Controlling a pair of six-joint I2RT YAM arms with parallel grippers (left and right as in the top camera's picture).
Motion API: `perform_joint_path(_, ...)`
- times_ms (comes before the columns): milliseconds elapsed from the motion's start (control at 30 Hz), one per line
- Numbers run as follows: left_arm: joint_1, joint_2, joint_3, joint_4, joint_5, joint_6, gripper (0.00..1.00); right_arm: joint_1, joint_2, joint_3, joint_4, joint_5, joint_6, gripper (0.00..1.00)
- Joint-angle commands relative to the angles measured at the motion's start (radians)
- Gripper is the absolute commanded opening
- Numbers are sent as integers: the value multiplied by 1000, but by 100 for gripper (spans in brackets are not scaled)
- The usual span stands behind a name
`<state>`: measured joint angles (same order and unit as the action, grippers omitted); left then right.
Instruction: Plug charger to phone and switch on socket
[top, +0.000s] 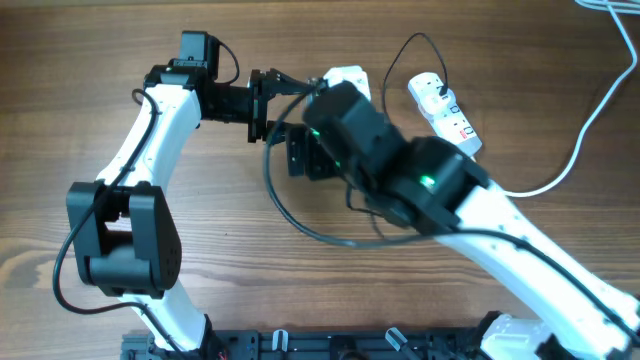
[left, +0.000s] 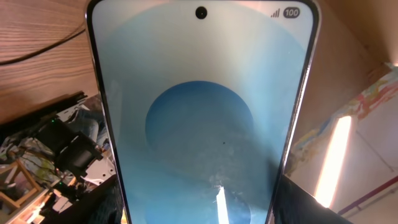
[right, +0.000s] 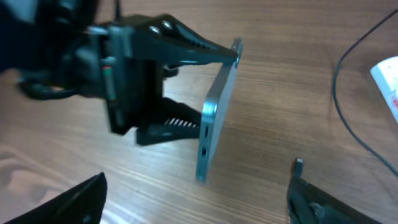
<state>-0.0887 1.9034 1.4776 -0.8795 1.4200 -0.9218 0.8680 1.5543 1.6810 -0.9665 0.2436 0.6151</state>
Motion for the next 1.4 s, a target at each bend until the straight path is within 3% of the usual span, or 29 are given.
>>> perform_joint_path(0,-1,-24,19,22,60,-2,65,-4,89,22,19,75,40,95)
perform_joint_path(67,-1,-24,19,27,60,-2,64,-4,109,22,34,78,40,94)
perform_joint_path(433,-1,-24,19,54,60,-2,65,-5,126,22,81,149,88,51)
perform_joint_path(700,-1,-24,19,54,61,-2,65,-5,151,21,100,183,82,49)
perform_joint_path(1067,-1,-24,19,54,61,-2,65,-5,151,21,114,182,72,26)
perform_joint_path(1200,-1,-24,19,54,61,-2,65,-5,151,21,114,181,95,5)
perform_joint_path(1367,-1,-24,19,54,60,-2,65,-5,151,21,113,180,130,5)
